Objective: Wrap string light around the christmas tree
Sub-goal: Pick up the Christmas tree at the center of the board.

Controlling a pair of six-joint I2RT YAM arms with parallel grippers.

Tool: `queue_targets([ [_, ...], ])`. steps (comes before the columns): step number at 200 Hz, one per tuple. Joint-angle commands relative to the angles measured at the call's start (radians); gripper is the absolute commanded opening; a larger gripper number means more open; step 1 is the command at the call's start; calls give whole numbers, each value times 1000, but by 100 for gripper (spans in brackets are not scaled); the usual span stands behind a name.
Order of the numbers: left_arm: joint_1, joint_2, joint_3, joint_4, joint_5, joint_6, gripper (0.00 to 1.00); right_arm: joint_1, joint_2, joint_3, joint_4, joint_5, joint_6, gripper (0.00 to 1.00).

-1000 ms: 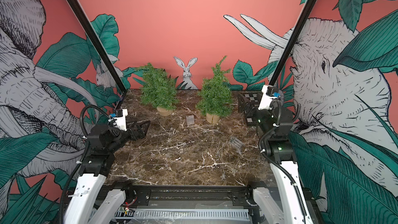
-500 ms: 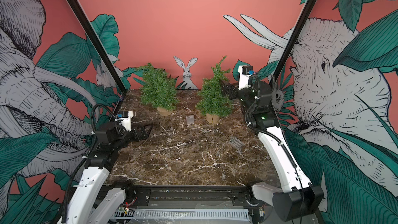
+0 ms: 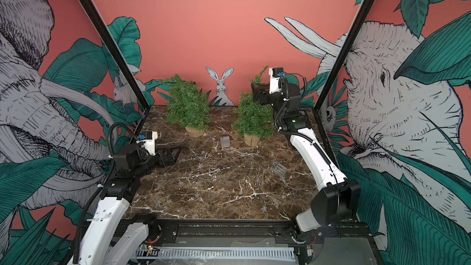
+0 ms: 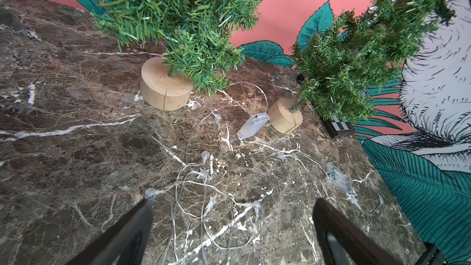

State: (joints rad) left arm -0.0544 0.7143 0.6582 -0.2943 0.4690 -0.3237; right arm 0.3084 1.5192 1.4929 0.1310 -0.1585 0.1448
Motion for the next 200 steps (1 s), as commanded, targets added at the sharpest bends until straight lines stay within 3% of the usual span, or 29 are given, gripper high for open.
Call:
queue_targets([
  [1, -2, 1, 24, -8, 8, 7, 99, 16, 19, 39, 43, 43, -38, 88],
  [15, -1, 3, 25, -12, 6, 11, 99, 27, 36, 47, 27, 66, -67, 84],
  [38, -2, 2, 24, -10, 4, 9, 99, 48, 57, 67, -1, 102, -130, 69],
  [108, -2, 0, 28, -20, -7, 17, 99, 98, 35, 125, 3, 214, -251, 2],
  [200, -1, -9, 25, -21, -7, 15, 99, 187, -123, 189, -118, 246, -278, 0],
])
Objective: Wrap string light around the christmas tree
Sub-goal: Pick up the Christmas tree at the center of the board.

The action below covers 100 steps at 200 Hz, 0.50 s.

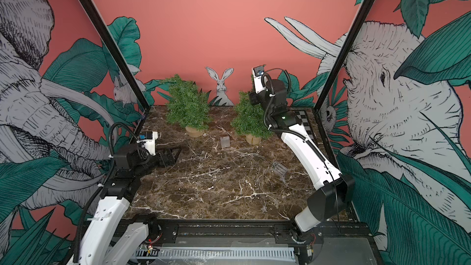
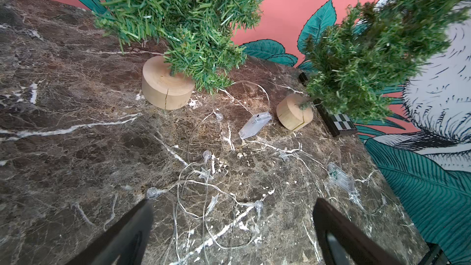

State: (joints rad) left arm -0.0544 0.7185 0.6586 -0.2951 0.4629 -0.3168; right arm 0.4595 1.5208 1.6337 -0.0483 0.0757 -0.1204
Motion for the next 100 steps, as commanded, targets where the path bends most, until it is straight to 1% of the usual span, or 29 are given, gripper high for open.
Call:
queue_targets([
  [1, -1, -13, 25, -20, -1, 9, 99, 38, -127, 47, 57, 12, -12, 0],
  [33, -1, -9, 22, -14, 9, -2, 99, 97, -242, 13, -35, 9, 8, 0],
  [61, -2, -4, 23, -7, 12, 0, 99, 146, -349, -55, -80, -16, 62, 0],
  [100, -3, 5, 24, -6, 16, -5, 99, 251, -425, -155, -88, -46, 107, 0],
])
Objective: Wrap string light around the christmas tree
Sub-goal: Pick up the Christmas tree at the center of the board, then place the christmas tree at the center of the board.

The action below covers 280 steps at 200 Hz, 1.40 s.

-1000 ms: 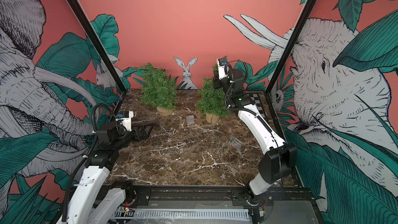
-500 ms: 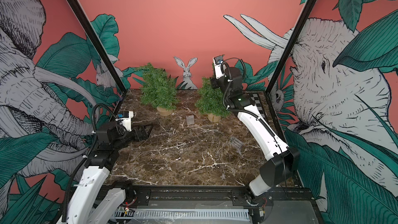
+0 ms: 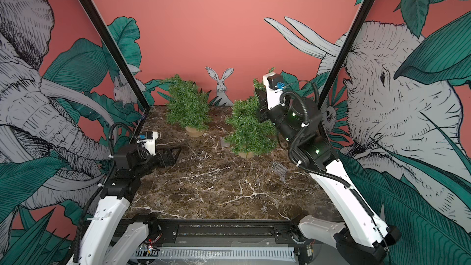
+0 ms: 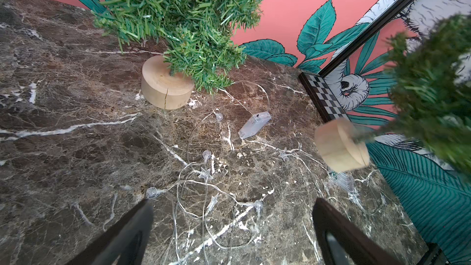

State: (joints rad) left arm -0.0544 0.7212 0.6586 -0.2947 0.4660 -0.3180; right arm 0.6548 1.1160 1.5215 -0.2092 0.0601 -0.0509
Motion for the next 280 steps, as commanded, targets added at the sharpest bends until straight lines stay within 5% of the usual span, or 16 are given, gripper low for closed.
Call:
queue_targets([
  [1, -3, 2, 24, -6, 13, -5, 99, 59, -21, -46, 73, -31, 38, 0],
  [93, -2, 5, 22, -6, 7, -8, 98, 221, 15, -240, 251, 12, 46, 0],
  [280, -2, 0, 26, -8, -19, 0, 98, 308, 246, -216, 549, 19, 38, 0],
])
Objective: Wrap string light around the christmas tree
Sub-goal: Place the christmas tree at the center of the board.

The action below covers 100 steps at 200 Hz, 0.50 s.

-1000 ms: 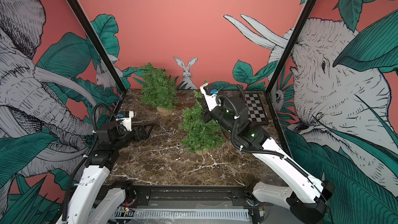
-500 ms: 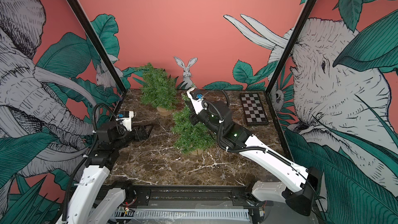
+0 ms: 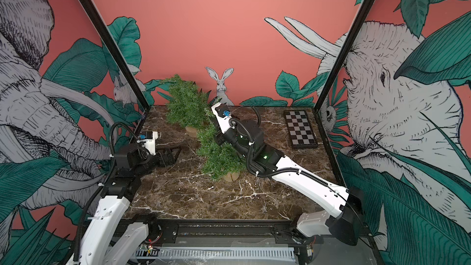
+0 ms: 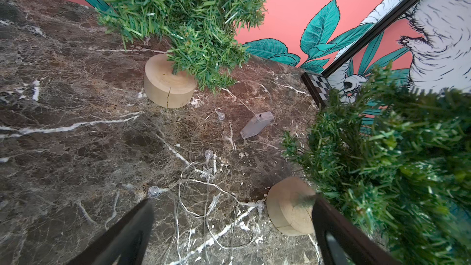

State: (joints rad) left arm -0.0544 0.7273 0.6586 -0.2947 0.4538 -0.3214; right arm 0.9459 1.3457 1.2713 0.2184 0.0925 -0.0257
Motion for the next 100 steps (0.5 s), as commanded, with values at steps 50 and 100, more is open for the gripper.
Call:
queue_targets([
  [50, -1, -9, 26, -9, -12, 5, 99, 39, 56, 98, 143, -17, -6, 0],
  [100, -2, -10, 26, -9, -15, 4, 98, 42, 76, 122, 165, -5, -27, 0],
])
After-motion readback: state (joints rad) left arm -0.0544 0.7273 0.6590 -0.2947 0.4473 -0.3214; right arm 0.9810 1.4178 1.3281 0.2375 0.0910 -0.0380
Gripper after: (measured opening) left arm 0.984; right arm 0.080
